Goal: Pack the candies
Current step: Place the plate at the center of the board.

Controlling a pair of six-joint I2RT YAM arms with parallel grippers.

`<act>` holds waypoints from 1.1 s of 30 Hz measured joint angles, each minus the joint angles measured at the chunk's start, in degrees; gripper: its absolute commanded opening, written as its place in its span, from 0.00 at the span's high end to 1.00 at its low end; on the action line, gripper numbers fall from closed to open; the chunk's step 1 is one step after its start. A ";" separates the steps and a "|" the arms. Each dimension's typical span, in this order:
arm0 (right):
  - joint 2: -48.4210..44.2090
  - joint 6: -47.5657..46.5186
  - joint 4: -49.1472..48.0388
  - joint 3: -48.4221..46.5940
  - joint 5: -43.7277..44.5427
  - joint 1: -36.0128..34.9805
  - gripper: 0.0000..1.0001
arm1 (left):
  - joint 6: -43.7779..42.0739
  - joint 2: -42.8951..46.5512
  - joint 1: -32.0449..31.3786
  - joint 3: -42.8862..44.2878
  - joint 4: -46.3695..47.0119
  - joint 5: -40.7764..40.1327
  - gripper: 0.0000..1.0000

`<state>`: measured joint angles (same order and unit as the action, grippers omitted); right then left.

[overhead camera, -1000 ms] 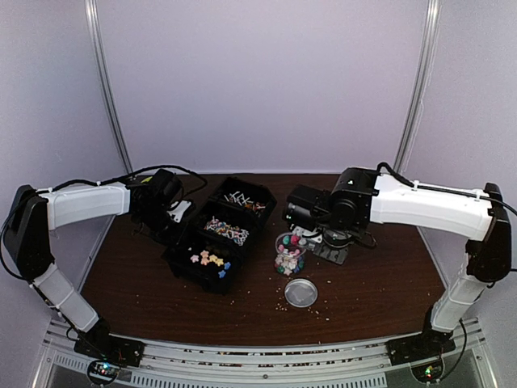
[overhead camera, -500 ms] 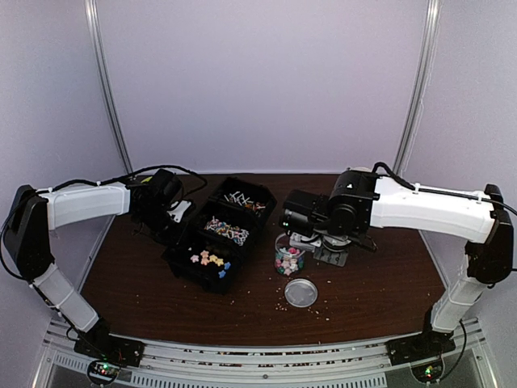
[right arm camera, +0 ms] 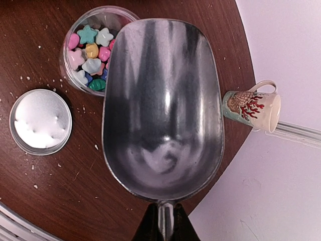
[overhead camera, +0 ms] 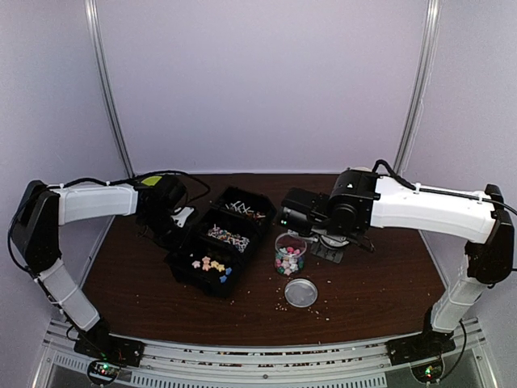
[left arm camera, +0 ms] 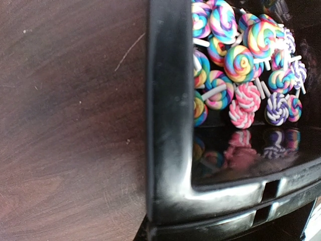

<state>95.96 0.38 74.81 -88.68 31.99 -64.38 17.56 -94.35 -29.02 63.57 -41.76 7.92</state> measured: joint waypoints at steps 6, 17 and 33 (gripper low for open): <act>0.00 0.28 -4.15 0.00 -1.01 0.50 1.00 | -0.02 -1.27 0.04 0.50 -0.55 0.04 1.00; -0.20 0.02 -9.46 0.02 -3.10 0.50 1.00 | 0.02 -3.76 0.07 1.81 0.39 1.31 0.97; -0.92 -0.13 -10.67 0.50 -3.63 0.50 1.00 | 0.11 -4.13 0.11 3.04 1.70 1.38 0.86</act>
<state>95.04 0.25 64.14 -88.18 28.36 -63.88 17.67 -98.48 -28.91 66.61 -40.05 9.30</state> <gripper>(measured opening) 0.085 0.126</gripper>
